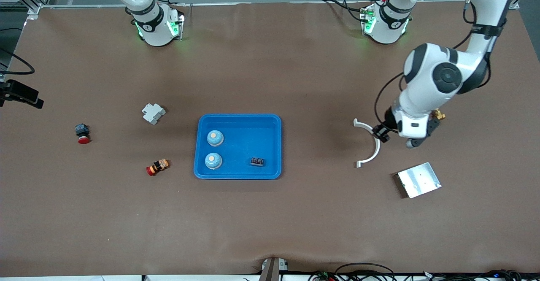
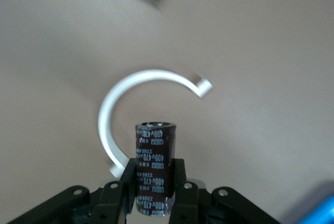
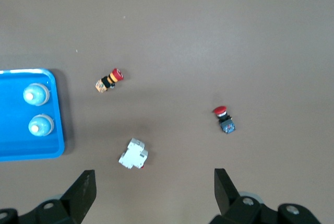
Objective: Place electrolytic capacitor and blue bell in tray
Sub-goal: 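Carry the capacitor over the tray and lower it with the left gripper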
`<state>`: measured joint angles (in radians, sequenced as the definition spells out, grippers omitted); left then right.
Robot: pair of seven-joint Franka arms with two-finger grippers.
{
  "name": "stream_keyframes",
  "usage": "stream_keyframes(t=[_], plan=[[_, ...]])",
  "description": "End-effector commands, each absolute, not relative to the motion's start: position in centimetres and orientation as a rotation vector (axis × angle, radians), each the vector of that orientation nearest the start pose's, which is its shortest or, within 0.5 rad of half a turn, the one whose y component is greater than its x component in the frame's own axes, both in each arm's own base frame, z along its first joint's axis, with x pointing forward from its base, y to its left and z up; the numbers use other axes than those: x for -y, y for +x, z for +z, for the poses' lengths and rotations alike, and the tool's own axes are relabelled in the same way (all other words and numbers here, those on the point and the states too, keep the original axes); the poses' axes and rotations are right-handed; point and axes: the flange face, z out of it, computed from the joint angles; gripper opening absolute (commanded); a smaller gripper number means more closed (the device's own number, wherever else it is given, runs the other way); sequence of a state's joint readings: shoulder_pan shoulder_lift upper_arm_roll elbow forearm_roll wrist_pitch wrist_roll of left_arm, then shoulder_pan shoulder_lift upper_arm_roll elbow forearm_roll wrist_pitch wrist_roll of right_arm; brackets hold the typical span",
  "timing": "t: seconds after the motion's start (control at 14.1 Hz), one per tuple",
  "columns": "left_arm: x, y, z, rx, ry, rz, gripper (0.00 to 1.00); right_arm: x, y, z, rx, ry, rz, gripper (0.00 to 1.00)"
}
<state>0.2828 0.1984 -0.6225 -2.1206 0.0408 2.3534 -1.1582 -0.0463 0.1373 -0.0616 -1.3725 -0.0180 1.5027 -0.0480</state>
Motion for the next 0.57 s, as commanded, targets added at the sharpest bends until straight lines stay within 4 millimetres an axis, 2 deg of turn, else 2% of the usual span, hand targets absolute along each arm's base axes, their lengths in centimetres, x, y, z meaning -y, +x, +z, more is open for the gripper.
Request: stream_keyframes(t=[0.0,0.07,0.28,0.42,0.5], plan=[[23.1,53.3,36.0,1.483,-2.934,0.045,0.00,6.8,58.4,63.9,-0.130,-3.169,-0.012,1.00],[25.5,52.7,36.4,1.535,-2.917,0.054,0.00,6.9,58.4,63.8,-0.132,-3.163,-0.002,1.00],[31.2,51.4,37.8,1.704,-2.857,0.077,0.00,6.9,58.5,64.0,-0.132,-3.168,-0.026,1.00],[34.8,50.2,37.4,1.765,-2.816,0.089,0.00,6.8,58.4,63.8,-0.134,-3.162,-0.003,1.00],[36.4,50.4,37.3,1.829,-2.779,0.082,0.00,6.8,58.4,63.8,-0.134,-3.162,-0.005,1.00]])
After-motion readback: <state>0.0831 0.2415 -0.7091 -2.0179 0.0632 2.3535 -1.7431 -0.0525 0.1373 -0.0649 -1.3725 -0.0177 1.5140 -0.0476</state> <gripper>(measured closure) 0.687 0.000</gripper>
